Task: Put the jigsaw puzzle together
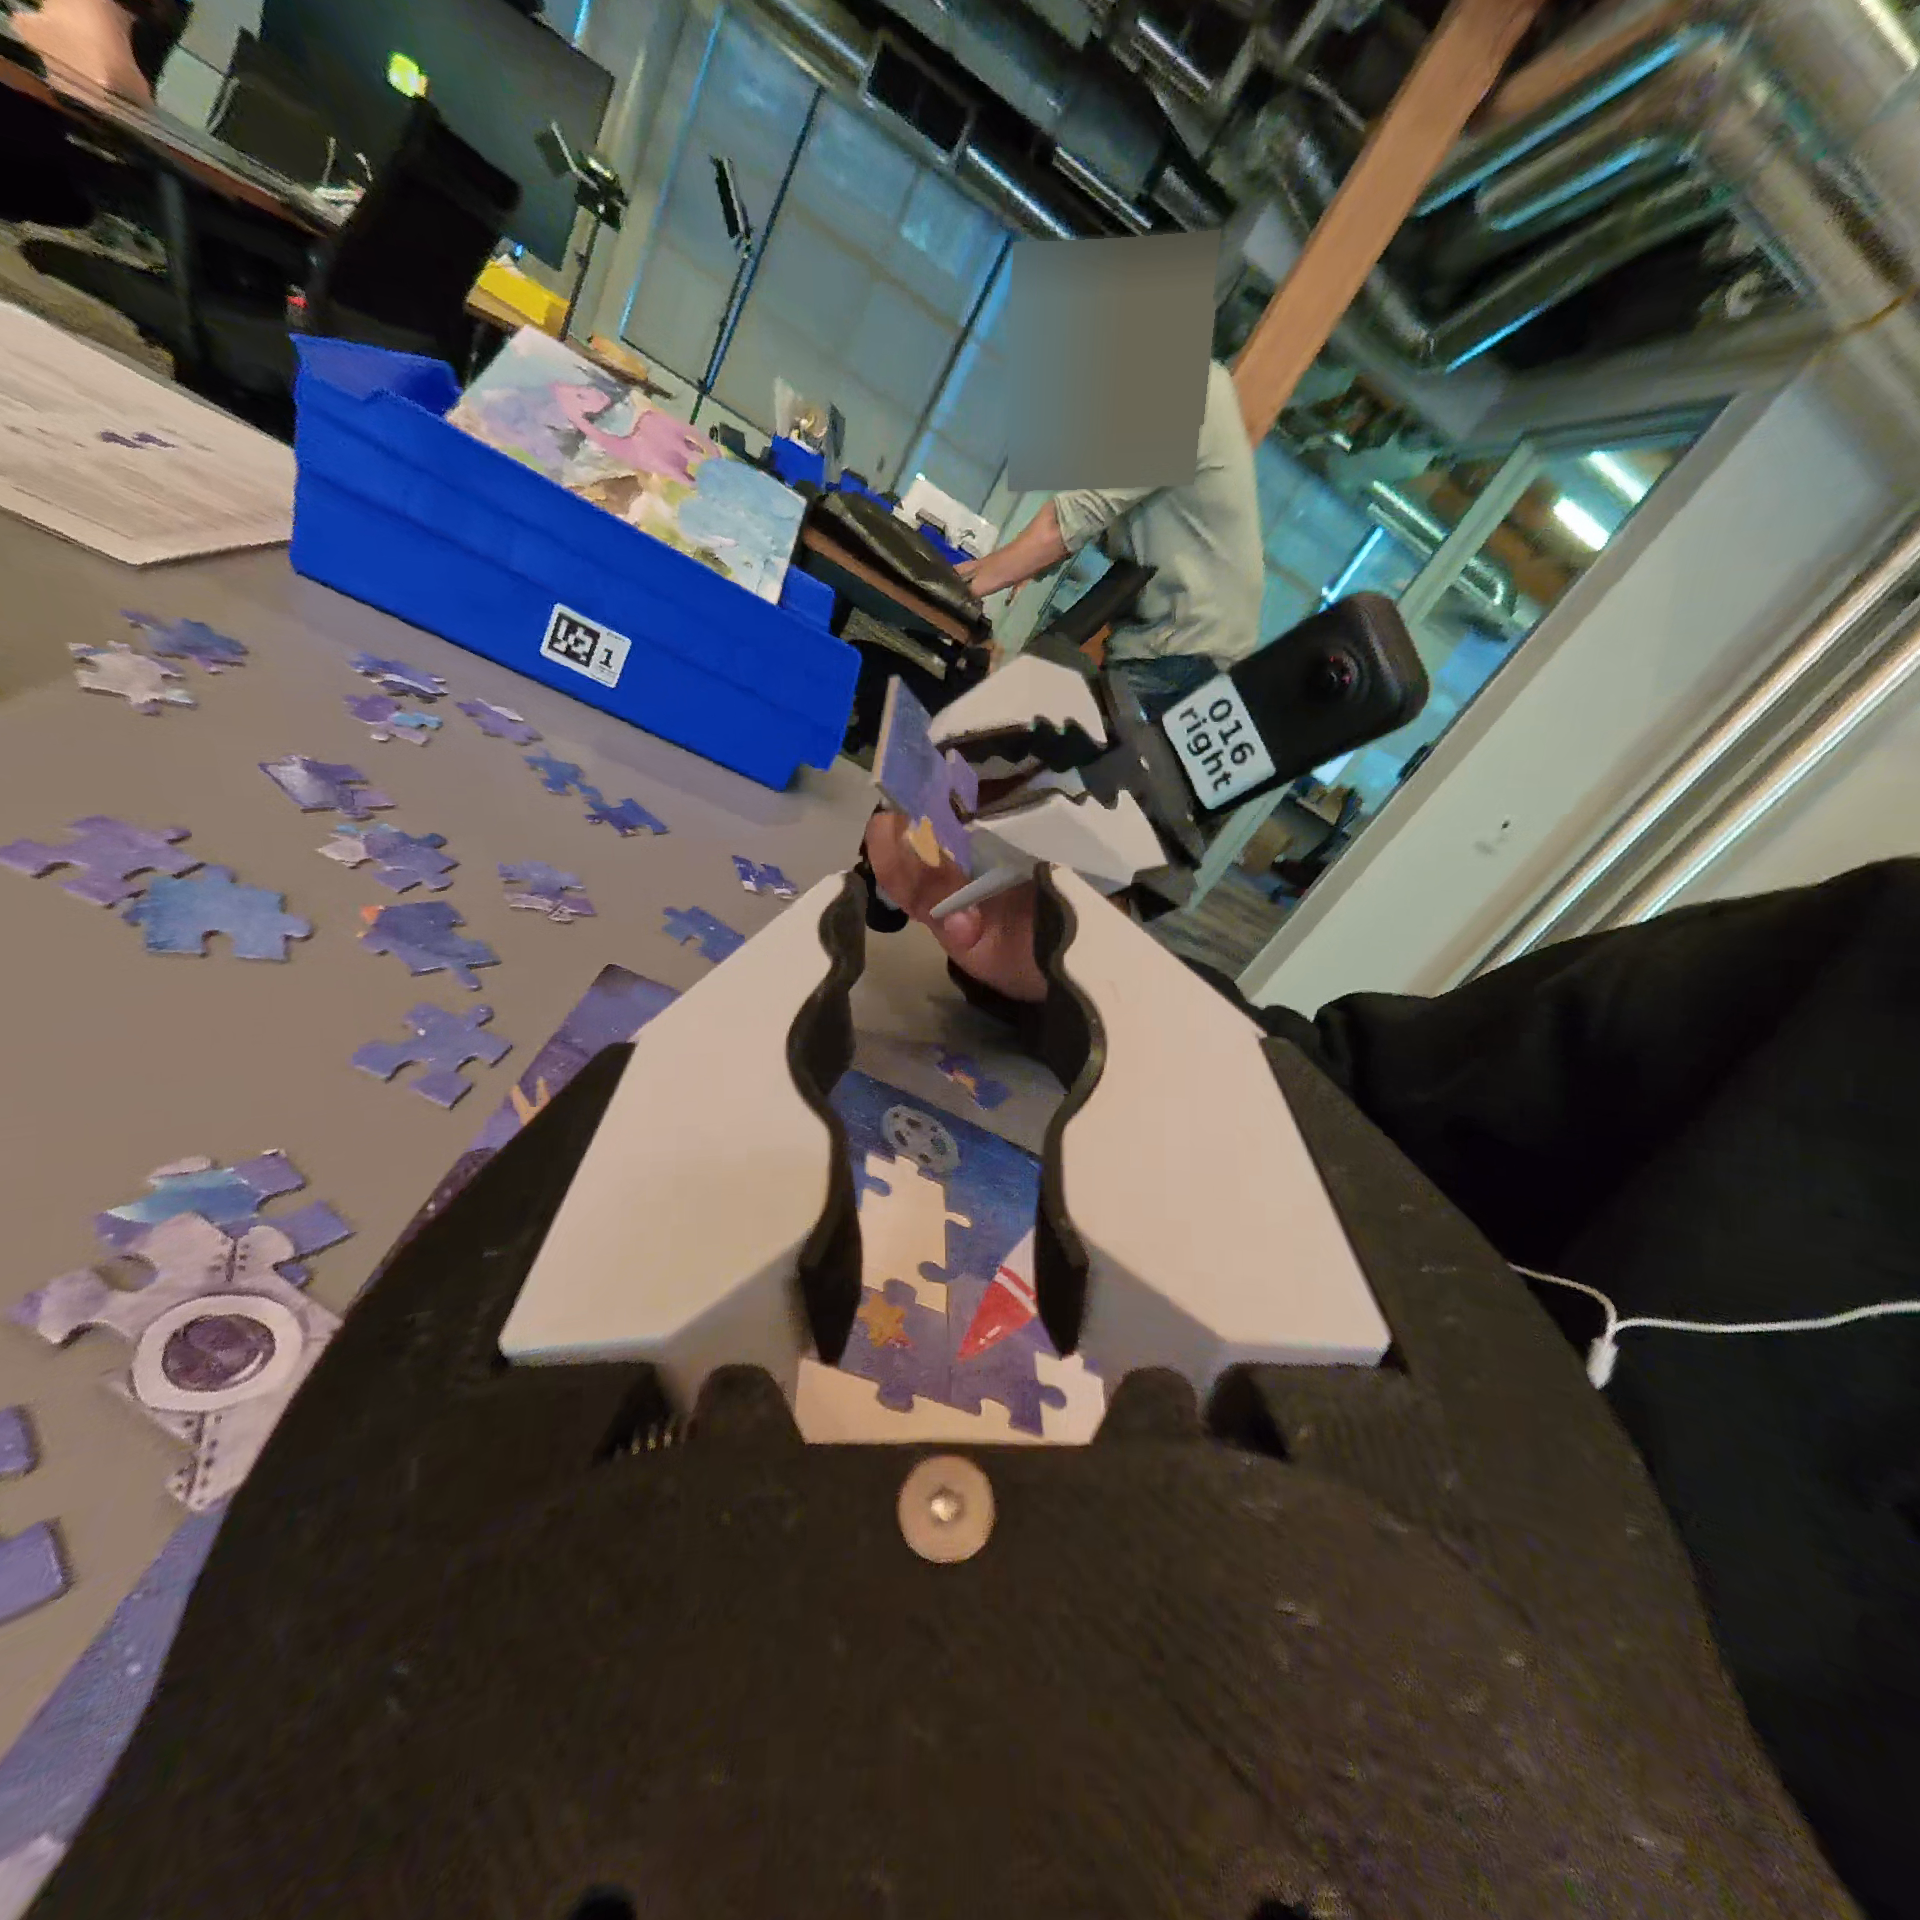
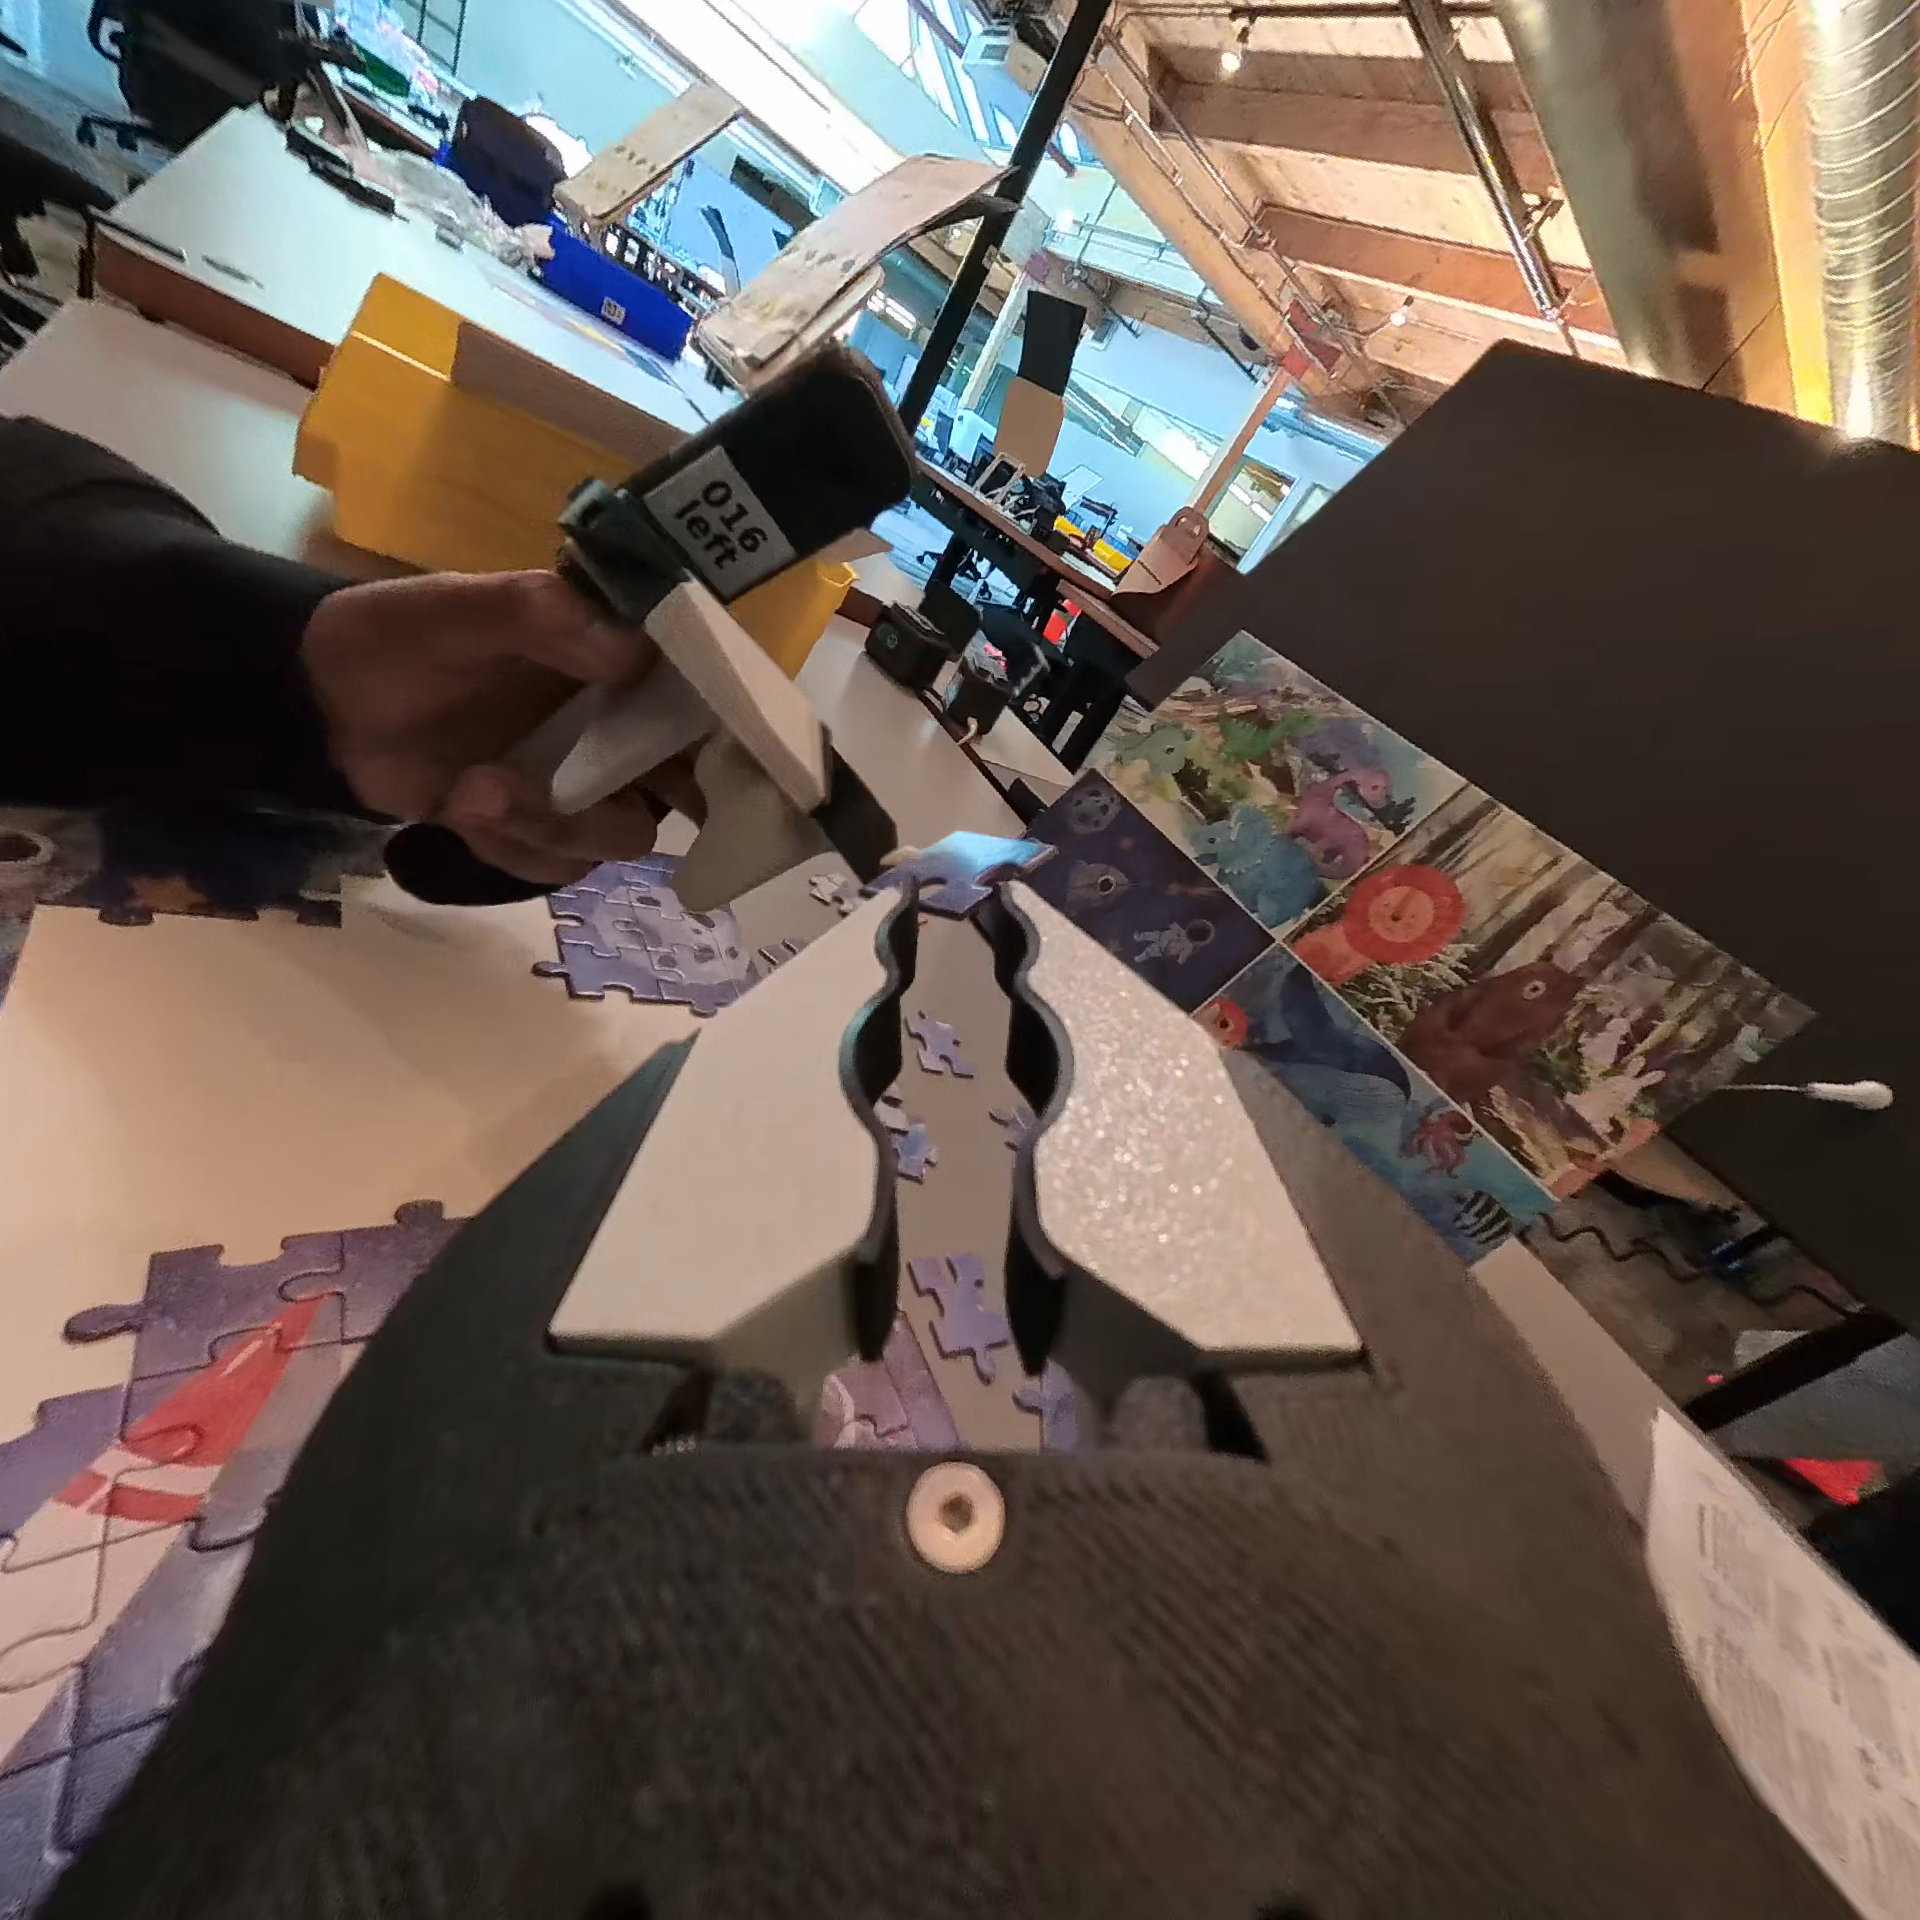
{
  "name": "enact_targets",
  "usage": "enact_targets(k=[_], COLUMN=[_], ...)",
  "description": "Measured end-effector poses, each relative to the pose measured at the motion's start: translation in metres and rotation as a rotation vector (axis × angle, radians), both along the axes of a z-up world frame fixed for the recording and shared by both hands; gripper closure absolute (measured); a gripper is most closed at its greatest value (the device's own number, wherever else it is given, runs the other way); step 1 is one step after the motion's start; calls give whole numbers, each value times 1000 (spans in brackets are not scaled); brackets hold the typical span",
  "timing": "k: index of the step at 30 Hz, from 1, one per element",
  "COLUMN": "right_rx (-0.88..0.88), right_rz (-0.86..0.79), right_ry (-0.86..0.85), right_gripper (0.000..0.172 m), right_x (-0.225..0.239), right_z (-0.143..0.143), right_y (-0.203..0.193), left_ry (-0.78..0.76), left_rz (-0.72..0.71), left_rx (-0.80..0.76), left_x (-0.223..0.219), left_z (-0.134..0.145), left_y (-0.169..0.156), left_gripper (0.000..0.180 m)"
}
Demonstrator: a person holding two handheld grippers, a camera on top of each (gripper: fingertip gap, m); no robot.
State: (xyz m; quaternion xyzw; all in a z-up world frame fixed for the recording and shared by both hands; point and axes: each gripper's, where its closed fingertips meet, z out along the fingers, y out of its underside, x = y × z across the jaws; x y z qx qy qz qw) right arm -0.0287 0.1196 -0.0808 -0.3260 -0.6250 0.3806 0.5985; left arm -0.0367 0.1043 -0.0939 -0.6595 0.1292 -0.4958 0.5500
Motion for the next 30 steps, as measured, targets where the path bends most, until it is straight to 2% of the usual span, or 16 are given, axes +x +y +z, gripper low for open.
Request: enact_targets(k=[5,7,9,15,21,24,30], right_rx=[61,81,102,150,163,198,240], right_rz=[-3,-1,-13,-25,-55,-68,-56], right_ry=[-21,-31,-50,-148,-158,-168,-192], right_gripper=[160,159,159,161,142,141,139], right_x=[-3,-5,-7,-12,-14,-14,-14], right_z=[-5,-8,-14,-34,-39,-42,-48], right_y=[-7,-9,-9,-4,1,3,-1], left_ry=[-107,-116,-107,-87,12,80,116], left_rz=[-41,-38,-28,18,67,65,21], left_rx=[-72,-80,-76,-89,-138,-152,-179], left_x=[-1,-2,-5,-18,-23,-18,-7], left_z=[-1,-1,-1,-2,-15,-23,-31], left_y=[2,2,2,4,9,9,7], left_gripper=[150,172,180,180,180,180,180])
